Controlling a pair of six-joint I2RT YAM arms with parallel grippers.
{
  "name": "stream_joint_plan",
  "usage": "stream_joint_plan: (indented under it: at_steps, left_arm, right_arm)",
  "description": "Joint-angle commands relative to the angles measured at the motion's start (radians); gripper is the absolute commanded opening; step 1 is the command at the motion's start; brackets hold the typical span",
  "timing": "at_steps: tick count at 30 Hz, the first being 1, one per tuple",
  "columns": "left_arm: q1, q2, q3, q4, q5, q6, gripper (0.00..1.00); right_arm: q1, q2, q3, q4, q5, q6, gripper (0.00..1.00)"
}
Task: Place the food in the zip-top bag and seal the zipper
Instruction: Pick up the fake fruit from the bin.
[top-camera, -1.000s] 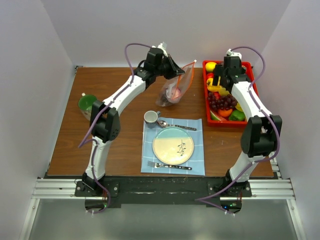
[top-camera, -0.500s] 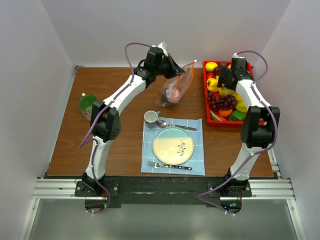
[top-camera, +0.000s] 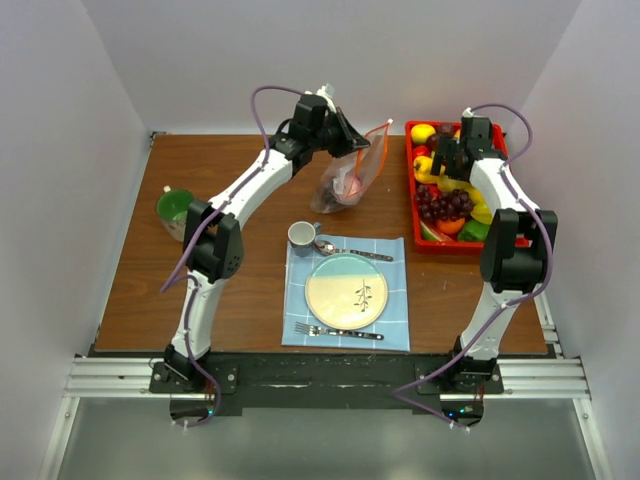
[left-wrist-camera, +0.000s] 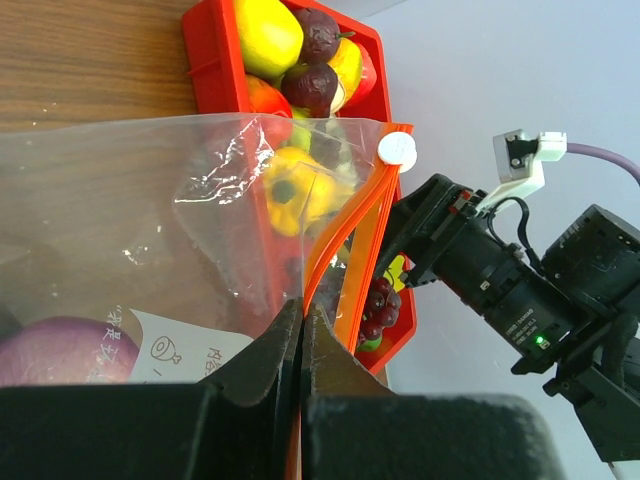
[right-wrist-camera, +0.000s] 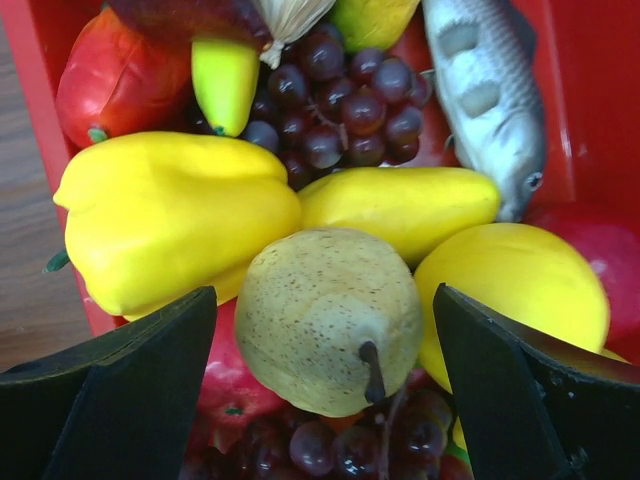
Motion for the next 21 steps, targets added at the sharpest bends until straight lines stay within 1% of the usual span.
stream_joint_plan:
  at_steps: [1, 4, 7, 8, 10, 11, 13, 14, 21]
  left_arm:
    - [0.008, -0.004, 0.048, 0.013, 0.012, 0.015, 0.0]
    - [0.01, -0.001, 0.05, 0.011, 0.012, 0.015, 0.0]
    - [0.01, -0.002, 0.05, 0.011, 0.011, 0.015, 0.0]
    - [0.01, -0.002, 0.05, 0.011, 0.012, 0.015, 0.0]
    - [0.01, -0.002, 0.05, 0.01, 0.009, 0.015, 0.0]
    - [0.008, -0.002, 0.048, 0.01, 0.009, 0.015, 0.0]
    - [0.008, -0.002, 0.05, 0.013, 0.008, 0.015, 0.0]
    - [0.01, -0.002, 0.053, 0.011, 0.006, 0.015, 0.0]
    - [0.008, 0.005, 0.057, 0.013, 0.005, 0.015, 0.0]
  right_arm:
    - [-0.006, 0.008, 0.026, 0.001, -0.027, 0.029, 0.92]
    - [-0.006, 0.005, 0.031, -0.001, 0.002, 0.03, 0.85]
    - [-0.008, -0.006, 0.049, -0.019, 0.031, 0.026, 0.72]
    - [-0.008, -0.016, 0.058, -0.025, 0.05, 0.024, 0.61]
    - [-0.008, -0.027, 0.067, -0.034, 0.065, 0.024, 0.5]
    - [-0.008, -0.039, 0.075, -0.04, 0.082, 0.022, 0.41]
    - [-0.006, -0.052, 0.087, -0.06, 0.097, 0.021, 0.38]
    - [-0.008, -0.055, 0.102, -0.068, 0.105, 0.018, 0.34]
    - [-0.008, -0.111, 0.139, -0.106, 0.128, 0.021, 0.27]
